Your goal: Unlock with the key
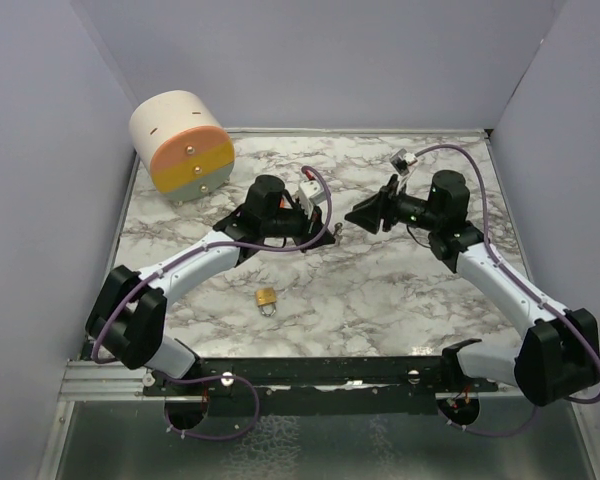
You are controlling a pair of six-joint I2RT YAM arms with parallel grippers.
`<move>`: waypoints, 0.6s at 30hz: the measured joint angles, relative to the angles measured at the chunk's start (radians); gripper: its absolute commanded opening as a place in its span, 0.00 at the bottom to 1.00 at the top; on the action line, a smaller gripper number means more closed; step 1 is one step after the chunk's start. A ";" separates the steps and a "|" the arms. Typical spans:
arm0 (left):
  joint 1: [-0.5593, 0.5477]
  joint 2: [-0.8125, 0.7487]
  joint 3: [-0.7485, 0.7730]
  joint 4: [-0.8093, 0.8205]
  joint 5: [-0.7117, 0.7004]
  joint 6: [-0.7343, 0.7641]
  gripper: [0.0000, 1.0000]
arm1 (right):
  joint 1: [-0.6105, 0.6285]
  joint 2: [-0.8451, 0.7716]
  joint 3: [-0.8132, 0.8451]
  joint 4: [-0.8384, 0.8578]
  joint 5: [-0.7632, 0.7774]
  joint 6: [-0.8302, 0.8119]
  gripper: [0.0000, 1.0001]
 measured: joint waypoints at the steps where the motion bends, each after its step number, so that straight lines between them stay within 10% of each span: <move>1: 0.001 0.006 0.000 0.000 0.020 -0.006 0.00 | 0.000 0.003 -0.002 0.011 -0.013 0.005 0.44; 18: 0.011 0.052 0.019 0.023 0.124 -0.105 0.00 | 0.000 0.087 -0.058 0.167 -0.172 0.085 0.37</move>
